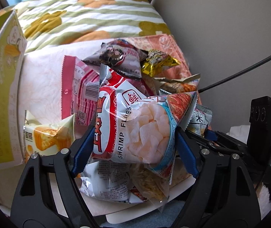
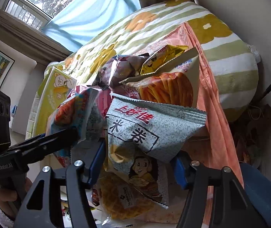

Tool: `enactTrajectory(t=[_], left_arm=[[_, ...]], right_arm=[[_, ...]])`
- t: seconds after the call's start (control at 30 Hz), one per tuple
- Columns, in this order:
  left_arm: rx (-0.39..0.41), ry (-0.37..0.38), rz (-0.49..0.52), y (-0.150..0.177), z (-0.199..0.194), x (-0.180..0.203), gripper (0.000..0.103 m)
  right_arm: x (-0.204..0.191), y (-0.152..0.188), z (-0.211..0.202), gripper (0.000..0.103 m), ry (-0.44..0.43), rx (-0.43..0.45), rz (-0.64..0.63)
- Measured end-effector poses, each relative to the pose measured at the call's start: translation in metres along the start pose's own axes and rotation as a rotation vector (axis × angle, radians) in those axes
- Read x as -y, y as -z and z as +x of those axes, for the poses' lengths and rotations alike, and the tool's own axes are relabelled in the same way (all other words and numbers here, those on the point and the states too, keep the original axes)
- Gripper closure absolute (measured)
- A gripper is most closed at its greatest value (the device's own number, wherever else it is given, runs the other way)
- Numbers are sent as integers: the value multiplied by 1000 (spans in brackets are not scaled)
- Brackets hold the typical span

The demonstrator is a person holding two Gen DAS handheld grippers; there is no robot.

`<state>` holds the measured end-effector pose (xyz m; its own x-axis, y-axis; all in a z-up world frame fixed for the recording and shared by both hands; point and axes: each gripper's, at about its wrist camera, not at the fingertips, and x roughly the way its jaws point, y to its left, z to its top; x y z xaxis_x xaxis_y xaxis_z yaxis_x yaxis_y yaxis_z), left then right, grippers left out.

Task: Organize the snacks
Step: 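Grasp the shrimp flakes bag with the left gripper while the right grasps the rice roll bag, then carry both bags over the yellow box and open both grippers to drop them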

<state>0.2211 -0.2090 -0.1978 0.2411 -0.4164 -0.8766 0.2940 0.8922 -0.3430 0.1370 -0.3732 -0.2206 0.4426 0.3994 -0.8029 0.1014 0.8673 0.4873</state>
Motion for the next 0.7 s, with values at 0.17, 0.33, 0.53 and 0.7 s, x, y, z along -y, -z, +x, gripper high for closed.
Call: enactTrajectory(t=[0.17,0.33,0.53,0.7], left_arm=[[54,5,-9,-1,-26,1,24],[134,2,-17,-5,-60,-4,24],[265,-12,-34,-13,-116,-32,24],[339,-42,-51,-17,-162,-78,24]], right_arm=[[-5,-4,-17,45,-2,23,-9],[-23,-11,-39,45,12,67,-66],[-68,-26,-59,45,24,150,-157],[-121,-35,-56,45,13,189,-201]])
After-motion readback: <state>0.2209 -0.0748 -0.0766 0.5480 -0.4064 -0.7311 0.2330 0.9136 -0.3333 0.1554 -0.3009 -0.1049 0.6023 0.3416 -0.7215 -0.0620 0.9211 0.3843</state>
